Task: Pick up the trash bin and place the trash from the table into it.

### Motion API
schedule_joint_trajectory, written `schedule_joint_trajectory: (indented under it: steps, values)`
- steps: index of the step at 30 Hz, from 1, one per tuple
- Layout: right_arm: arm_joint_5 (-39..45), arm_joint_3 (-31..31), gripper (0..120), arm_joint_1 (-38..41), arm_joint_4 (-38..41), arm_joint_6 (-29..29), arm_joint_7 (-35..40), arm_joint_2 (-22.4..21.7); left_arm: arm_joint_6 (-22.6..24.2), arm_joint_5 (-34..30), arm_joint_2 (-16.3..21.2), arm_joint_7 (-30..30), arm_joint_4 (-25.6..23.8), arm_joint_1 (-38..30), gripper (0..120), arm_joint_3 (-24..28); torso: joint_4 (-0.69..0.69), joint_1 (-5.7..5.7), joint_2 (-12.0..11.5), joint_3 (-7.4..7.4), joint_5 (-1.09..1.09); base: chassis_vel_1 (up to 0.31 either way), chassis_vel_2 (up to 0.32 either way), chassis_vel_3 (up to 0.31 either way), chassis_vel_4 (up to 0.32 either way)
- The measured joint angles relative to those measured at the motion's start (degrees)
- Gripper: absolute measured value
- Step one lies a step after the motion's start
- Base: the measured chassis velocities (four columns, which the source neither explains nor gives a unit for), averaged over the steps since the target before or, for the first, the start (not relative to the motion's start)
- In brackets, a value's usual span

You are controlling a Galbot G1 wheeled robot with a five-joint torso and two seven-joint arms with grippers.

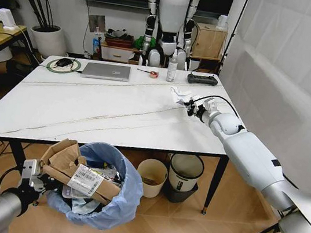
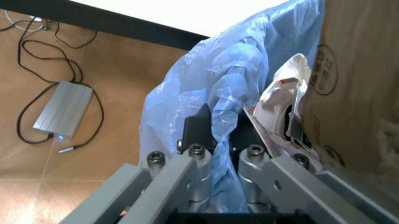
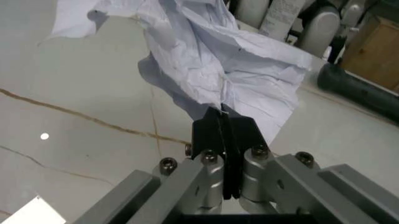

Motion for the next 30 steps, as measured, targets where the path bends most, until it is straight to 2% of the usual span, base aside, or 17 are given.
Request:
schedule_joint_trajectory:
  steps: [4,9,13,14,22,30]
  values:
    - [0.4,-0.2,0,0.3,1.5,2.2,-2.2,-1.0,0.0,-0.1,0.2,0.0,0.2,-0.1,0,0.1,-0.01,0.00,0.0,0.00,-0.01,0.000,0.000,0.000,0.000]
    - [3.4,-0.9,0,0.4,7.7,4.4,-5.8,-3.5,0.0,-0.6,0.6,0.0,0.5,-0.5,0,0.1,-0.01,0.00,0.0,0.00,-0.01,0.000,0.000,0.000,0.000]
    - [8.9,-1.8,0,-0.9,17.8,5.0,-6.7,-6.6,0.0,-0.8,0.8,-0.2,0.8,-0.7,0,0.1,-0.02,0.00,0.0,0.00,0.00,0.000,0.000,0.000,0.000]
    - [8.9,-1.8,0,-0.9,17.8,5.0,-6.7,-6.6,0.0,-0.8,0.8,-0.2,0.8,-0.7,0,0.1,-0.02,0.00,0.0,0.00,0.00,0.000,0.000,0.000,0.000]
    - [17.3,-5.1,0,-3.0,37.6,5.2,-6.1,-10.7,0.0,-1.5,1.4,-0.2,1.1,-0.8,0,-0.6,-0.01,0.00,0.0,-0.01,0.00,0.000,0.000,0.000,0.000]
    - [22.8,-9.3,0,-3.2,47.8,4.7,-2.9,-12.7,0.0,-1.8,1.7,-0.4,1.0,-0.9,0,-0.9,-0.01,0.00,0.0,-0.01,-0.01,0.000,0.000,0.000,0.000]
